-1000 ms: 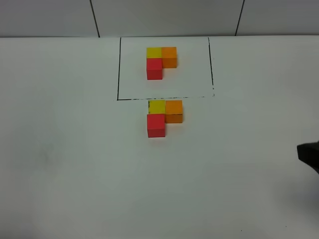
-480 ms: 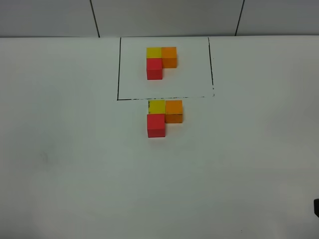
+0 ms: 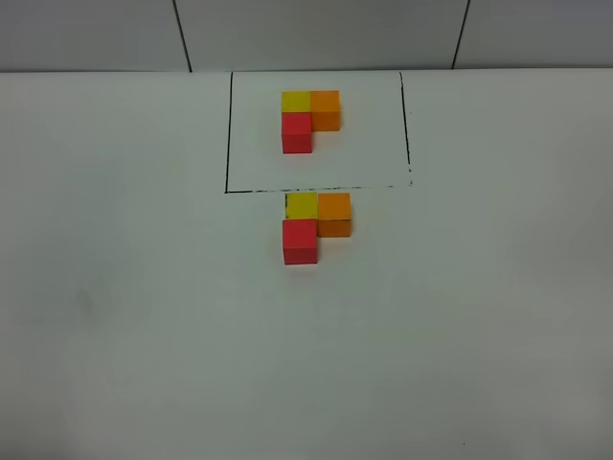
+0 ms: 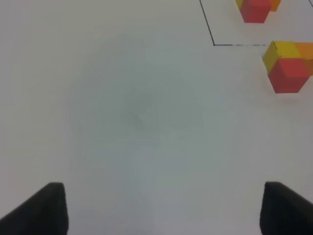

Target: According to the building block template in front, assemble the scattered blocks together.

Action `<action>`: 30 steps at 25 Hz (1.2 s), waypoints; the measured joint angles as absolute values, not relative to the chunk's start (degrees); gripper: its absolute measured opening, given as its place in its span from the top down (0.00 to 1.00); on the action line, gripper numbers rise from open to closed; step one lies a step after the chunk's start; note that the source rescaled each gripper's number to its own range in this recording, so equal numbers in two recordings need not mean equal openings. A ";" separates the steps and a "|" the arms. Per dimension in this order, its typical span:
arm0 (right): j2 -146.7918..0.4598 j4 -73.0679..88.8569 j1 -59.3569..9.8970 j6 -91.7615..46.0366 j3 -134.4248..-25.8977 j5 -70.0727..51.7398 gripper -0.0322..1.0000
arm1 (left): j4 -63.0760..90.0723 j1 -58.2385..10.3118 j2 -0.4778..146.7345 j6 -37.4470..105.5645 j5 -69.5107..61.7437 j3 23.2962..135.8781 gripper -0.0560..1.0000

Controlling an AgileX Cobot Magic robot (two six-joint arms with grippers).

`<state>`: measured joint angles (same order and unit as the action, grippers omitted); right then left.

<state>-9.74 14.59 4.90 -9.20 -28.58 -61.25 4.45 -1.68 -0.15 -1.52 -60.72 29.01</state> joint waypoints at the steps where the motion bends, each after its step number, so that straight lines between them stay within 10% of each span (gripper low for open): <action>1: -8.68 14.59 4.90 -9.20 -28.58 -61.25 0.15 | 4.45 -1.68 -0.15 -1.52 -60.72 29.01 0.25; 30: 0.24 13.86 0.32 -7.89 -28.52 -61.20 0.20 | 4.45 -1.68 -0.15 -1.52 -60.72 29.01 0.25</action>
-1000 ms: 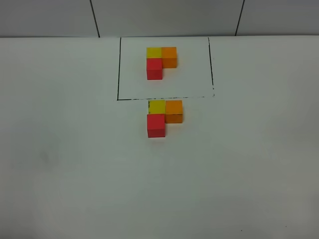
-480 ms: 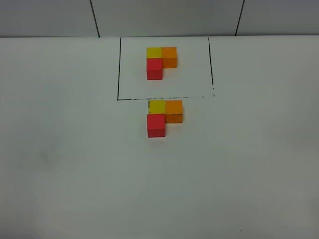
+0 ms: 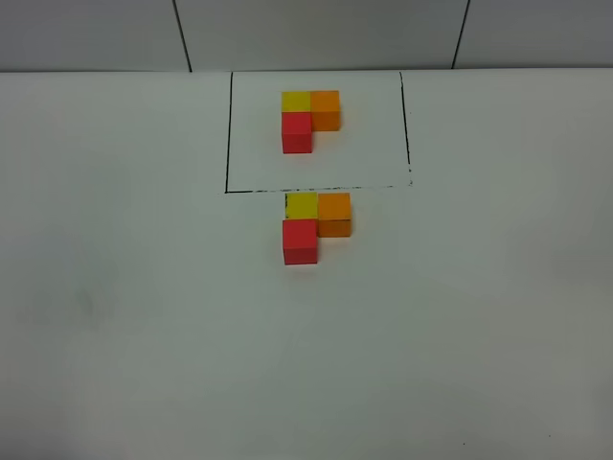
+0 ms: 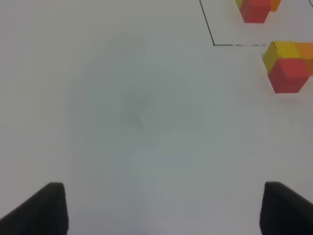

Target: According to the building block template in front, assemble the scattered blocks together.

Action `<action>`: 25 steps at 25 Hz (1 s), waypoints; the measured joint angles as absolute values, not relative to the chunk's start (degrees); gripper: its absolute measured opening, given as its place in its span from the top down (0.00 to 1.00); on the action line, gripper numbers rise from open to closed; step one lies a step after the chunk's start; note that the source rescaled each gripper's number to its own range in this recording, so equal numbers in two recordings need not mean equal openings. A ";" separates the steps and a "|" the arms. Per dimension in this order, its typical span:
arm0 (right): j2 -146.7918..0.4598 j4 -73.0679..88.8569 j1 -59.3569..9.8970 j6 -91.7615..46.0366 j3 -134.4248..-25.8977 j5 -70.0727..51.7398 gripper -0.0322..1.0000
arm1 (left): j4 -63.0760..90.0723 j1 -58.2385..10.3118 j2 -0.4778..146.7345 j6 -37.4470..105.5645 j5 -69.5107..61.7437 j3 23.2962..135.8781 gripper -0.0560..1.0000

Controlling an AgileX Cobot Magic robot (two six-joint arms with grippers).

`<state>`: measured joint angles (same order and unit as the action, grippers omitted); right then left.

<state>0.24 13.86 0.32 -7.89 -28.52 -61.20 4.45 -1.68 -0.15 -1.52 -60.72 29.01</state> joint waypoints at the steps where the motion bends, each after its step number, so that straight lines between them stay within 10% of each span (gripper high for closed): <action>1: 0.24 13.86 0.32 -7.89 -28.52 -61.20 0.20 | 4.45 -1.68 -0.15 -1.52 -60.72 29.01 0.25; 25: 0.24 8.74 0.32 -0.79 -28.52 -60.84 0.20 | 4.45 -1.68 -0.15 -1.52 -60.72 29.01 0.25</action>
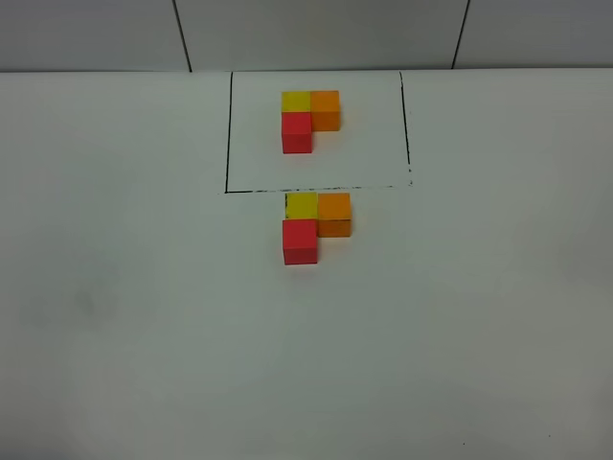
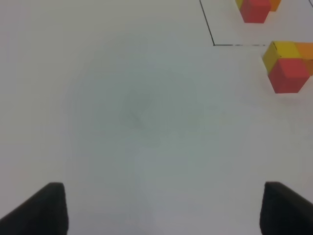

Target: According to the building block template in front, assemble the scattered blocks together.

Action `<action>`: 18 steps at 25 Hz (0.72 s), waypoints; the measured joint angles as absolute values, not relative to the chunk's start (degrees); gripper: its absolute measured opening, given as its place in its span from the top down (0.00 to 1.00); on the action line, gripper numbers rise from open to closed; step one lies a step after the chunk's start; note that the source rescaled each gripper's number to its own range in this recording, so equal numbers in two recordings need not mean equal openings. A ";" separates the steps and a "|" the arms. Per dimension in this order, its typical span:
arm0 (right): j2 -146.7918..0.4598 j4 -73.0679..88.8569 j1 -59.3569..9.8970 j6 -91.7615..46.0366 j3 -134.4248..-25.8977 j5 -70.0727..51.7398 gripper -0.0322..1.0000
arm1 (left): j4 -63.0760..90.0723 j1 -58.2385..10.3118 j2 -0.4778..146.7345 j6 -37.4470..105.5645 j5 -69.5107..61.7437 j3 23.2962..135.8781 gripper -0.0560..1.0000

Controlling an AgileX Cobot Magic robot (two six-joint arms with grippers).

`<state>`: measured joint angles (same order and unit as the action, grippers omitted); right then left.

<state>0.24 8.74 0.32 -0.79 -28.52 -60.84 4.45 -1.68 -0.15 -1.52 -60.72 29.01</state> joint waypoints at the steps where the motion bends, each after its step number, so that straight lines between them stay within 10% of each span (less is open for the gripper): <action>1: 0.24 8.60 0.32 -0.51 -28.52 -60.84 0.20 | 4.45 -1.68 -0.15 -1.52 -60.72 29.01 0.25; 18: 0.24 3.88 0.32 5.86 -28.12 -60.61 0.20 | 4.45 -1.68 -0.15 -1.52 -60.72 29.01 0.25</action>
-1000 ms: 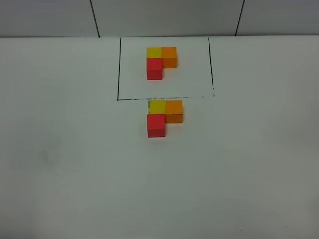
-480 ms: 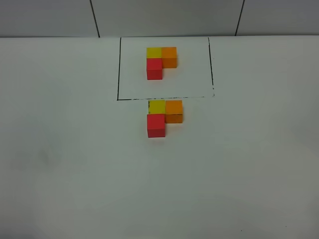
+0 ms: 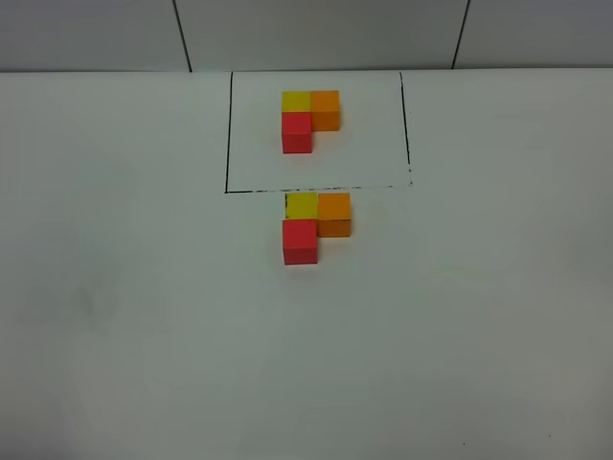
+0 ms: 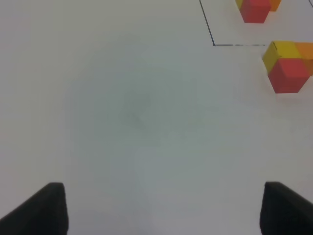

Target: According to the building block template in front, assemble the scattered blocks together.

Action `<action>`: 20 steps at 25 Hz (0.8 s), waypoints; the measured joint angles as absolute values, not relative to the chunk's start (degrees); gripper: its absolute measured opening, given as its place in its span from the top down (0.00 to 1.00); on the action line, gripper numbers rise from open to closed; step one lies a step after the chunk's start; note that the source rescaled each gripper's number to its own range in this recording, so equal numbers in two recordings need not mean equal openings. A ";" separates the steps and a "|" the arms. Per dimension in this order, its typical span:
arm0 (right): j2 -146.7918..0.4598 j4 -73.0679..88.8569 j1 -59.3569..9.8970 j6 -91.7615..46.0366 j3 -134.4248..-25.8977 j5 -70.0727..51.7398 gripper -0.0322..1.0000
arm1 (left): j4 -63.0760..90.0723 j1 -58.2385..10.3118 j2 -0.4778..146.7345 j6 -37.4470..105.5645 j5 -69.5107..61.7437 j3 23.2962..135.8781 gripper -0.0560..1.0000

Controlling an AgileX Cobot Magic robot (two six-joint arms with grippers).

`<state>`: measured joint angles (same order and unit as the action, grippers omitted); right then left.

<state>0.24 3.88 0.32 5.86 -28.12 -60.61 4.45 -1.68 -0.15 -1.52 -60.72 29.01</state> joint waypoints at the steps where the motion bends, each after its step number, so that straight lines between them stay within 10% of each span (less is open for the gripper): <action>1: 0.24 3.88 0.32 6.00 -28.12 -60.61 0.20 | 4.45 -1.68 -0.15 -1.52 -60.72 29.01 0.25; 20: 0.24 3.62 0.32 6.20 -28.12 -60.61 0.20 | 4.45 -1.68 -0.15 -1.52 -60.72 29.01 0.25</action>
<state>0.24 3.62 0.32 6.20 -28.12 -60.61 4.45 -1.68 -0.15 -1.52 -60.72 29.01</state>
